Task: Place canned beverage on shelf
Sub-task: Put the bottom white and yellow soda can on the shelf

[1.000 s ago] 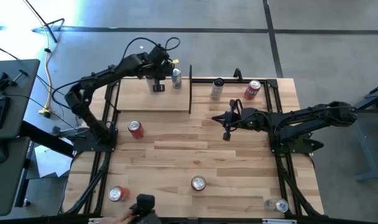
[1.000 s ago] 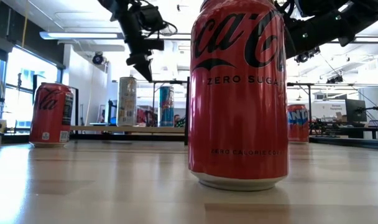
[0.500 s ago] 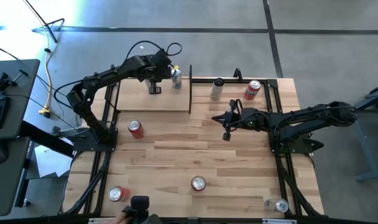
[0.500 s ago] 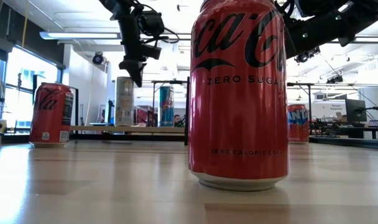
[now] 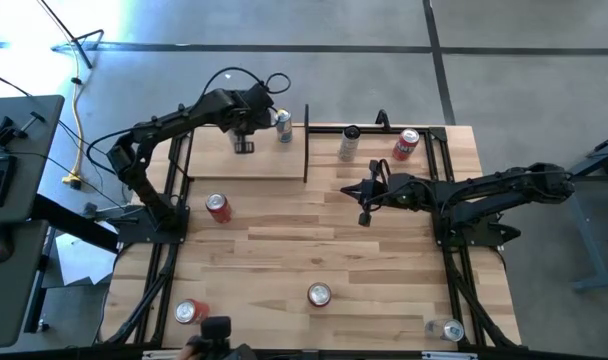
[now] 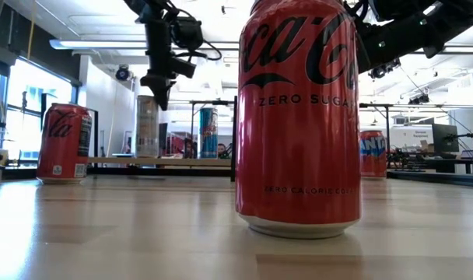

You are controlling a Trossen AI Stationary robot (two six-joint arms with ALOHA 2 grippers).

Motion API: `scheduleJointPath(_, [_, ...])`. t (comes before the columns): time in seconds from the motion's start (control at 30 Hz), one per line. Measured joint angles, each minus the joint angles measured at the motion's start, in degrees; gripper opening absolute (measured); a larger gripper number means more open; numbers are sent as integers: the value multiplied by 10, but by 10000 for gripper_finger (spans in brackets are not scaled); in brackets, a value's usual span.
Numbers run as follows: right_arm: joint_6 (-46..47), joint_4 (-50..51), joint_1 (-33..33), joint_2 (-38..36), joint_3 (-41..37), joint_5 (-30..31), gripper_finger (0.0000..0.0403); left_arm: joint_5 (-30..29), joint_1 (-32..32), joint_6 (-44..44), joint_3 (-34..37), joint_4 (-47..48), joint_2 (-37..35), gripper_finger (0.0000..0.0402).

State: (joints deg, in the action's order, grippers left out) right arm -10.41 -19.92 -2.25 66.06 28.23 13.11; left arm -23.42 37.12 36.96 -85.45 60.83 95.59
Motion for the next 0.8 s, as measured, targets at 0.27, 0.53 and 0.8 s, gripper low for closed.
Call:
scheduleJointPath(0.27, [0,0,0,0,0,0,0,-12,1,-20,0,27,0,0])
scheduleJointPath(0.53, [0,6,0,0,0,0,0,-12,9,-29,0,41,0,0])
scheduleJointPath(0.8, [1,8,0,0,0,0,0,-17,16,-38,12,49,-1,0])
